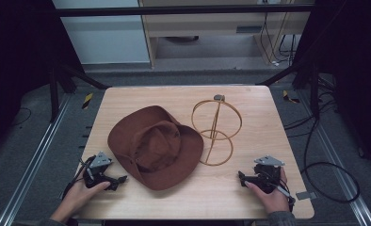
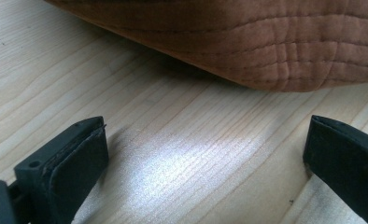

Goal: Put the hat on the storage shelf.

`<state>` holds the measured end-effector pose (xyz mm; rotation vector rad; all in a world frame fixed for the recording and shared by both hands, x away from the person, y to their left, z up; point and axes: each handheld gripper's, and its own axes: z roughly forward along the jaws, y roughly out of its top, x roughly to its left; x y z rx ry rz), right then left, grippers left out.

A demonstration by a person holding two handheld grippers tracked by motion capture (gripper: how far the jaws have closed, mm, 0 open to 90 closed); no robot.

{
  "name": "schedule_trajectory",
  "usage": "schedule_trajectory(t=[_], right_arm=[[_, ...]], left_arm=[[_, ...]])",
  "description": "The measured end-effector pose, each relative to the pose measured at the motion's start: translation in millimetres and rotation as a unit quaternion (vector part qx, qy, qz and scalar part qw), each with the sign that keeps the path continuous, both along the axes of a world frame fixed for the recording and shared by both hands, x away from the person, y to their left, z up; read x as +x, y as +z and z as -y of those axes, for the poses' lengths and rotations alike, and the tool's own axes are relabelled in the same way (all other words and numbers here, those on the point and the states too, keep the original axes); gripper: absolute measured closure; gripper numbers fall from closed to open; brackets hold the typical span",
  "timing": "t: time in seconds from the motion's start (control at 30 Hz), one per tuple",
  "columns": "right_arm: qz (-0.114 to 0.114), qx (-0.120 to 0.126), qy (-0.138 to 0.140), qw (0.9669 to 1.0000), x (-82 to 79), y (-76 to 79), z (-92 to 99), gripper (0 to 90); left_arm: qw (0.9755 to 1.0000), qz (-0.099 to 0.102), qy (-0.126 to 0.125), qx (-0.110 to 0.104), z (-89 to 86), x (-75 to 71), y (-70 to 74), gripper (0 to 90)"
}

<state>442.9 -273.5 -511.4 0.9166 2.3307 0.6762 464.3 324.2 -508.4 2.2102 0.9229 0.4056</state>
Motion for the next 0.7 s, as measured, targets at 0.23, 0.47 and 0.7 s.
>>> schedule_trajectory(t=[0.23,0.47,0.7], right_arm=[[0.0,0.0,0.001,1.0,0.2,0.0,0.0,0.7],[0.0,0.0,0.001,1.0,0.2,-0.1,0.0,0.6],[0.0,0.0,0.001,1.0,0.2,0.0,-0.1,0.6]], left_arm=[[1.0,-0.007,0.002,0.005,1.5,-0.1,1.7,0.0],[1.0,-0.005,-0.001,0.003,4.2,-7.1,9.4,2.8],[0.9998,0.009,-0.004,-0.019,-1.7,-21.7,21.5,4.1]])
